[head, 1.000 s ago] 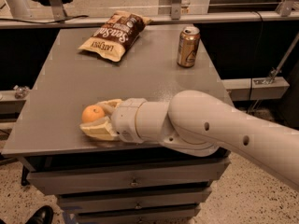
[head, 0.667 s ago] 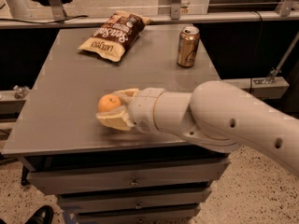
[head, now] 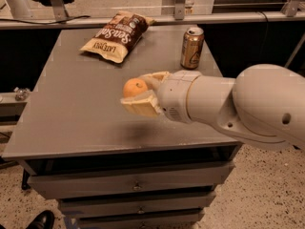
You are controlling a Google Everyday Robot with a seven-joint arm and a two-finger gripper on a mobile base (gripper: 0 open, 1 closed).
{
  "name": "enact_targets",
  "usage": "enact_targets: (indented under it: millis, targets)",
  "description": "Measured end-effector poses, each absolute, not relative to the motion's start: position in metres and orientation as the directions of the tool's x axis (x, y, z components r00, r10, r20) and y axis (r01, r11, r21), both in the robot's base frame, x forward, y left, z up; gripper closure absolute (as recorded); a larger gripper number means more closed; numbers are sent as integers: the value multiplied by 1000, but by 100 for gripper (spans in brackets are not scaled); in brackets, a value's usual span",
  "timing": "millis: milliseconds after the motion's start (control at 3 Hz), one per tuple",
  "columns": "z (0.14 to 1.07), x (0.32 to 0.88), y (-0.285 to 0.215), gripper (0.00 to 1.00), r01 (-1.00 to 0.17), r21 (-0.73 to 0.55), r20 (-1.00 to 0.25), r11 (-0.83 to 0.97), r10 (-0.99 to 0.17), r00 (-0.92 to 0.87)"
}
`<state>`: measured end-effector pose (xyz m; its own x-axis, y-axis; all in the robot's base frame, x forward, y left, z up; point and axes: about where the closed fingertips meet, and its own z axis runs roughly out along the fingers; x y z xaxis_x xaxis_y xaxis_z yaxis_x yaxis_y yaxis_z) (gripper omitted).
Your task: Move orange near orange can
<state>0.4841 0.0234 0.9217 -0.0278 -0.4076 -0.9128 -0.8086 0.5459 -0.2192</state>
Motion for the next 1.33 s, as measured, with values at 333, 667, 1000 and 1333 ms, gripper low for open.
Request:
enact_targets:
  millis: [333, 667, 1000, 1333]
  targets:
    - [923, 484, 22, 100, -803, -221, -913, 554, -407, -29]
    - [926, 494, -15, 100, -744, -254, -907, 618, -419, -39]
    - [937, 512, -71, 100, -657, -297, -901, 693, -432, -47]
    - [943, 536, -127, 100, -578, -326, -892, 748, -446, -73]
